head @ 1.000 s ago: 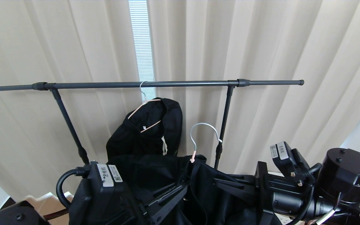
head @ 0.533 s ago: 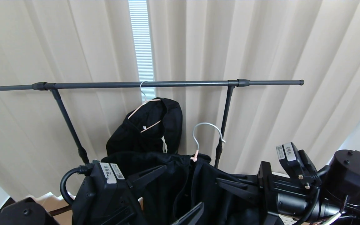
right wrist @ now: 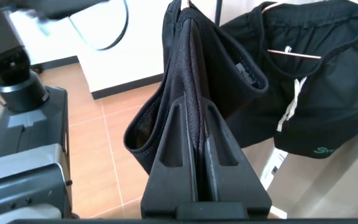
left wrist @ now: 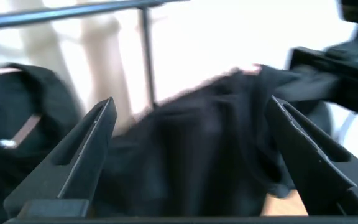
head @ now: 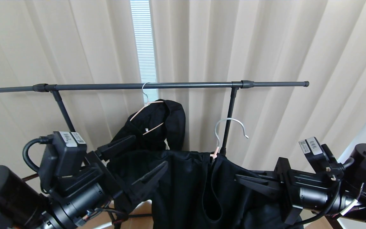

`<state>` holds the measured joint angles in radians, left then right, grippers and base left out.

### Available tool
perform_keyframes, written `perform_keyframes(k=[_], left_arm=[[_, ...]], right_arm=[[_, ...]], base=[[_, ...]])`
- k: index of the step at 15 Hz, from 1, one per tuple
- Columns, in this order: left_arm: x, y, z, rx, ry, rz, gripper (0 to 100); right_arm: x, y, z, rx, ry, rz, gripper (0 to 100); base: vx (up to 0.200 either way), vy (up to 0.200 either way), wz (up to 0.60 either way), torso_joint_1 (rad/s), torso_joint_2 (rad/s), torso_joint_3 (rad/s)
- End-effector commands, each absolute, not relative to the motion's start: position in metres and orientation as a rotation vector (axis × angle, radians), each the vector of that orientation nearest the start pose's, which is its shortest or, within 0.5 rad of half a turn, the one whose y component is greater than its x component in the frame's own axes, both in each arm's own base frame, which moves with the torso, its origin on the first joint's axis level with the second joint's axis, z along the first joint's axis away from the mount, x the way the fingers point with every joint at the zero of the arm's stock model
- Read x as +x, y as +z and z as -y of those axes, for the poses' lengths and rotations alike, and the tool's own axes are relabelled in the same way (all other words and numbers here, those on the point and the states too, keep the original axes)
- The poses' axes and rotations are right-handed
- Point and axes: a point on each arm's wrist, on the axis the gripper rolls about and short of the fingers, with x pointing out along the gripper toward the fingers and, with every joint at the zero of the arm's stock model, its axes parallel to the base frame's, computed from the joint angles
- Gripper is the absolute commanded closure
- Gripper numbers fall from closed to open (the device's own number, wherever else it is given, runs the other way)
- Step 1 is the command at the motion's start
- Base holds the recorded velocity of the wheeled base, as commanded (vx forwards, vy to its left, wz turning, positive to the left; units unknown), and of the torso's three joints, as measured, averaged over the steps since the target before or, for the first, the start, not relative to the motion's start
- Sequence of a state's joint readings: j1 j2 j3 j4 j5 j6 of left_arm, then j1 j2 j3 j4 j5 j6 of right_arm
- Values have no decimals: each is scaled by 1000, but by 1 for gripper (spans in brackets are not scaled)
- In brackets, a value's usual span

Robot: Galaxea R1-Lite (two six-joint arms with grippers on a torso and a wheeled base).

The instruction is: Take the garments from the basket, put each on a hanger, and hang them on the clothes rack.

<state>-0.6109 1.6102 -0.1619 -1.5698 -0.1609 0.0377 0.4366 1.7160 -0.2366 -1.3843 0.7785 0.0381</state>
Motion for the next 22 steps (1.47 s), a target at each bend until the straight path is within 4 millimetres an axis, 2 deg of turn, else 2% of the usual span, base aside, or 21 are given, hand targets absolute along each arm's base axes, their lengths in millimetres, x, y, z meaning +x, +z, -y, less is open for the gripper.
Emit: perform_keyframes(k=[1,2,6,8,13,22], left_arm=[[192,155,73,5,-743,160,0],[193,156,70,-14,-751,156,0],[202,151,46,-276,-940,-22,0],[211,146,46,-359,-956,-88,0],[221,124,47,-402,-985,-204,0],[226,105,52,-425,-983,-289,0]], right_arm=[[206,122,-101,54,1188,-117,100],[206,122,-100,54,1192,-117,100],[206,120,-92,64,1267,-126,100],[206,122,-87,66,1295,-118,100],[204,128,-78,72,1348,-101,100],[203,140,-67,80,1324,-66,100]], base=[[0,0,0,0,0,0],[0,0,0,0,0,0],[0,0,0,0,0,0],[0,0,0,0,0,0],[0,0,0,0,0,0],[0,0,0,0,0,0]])
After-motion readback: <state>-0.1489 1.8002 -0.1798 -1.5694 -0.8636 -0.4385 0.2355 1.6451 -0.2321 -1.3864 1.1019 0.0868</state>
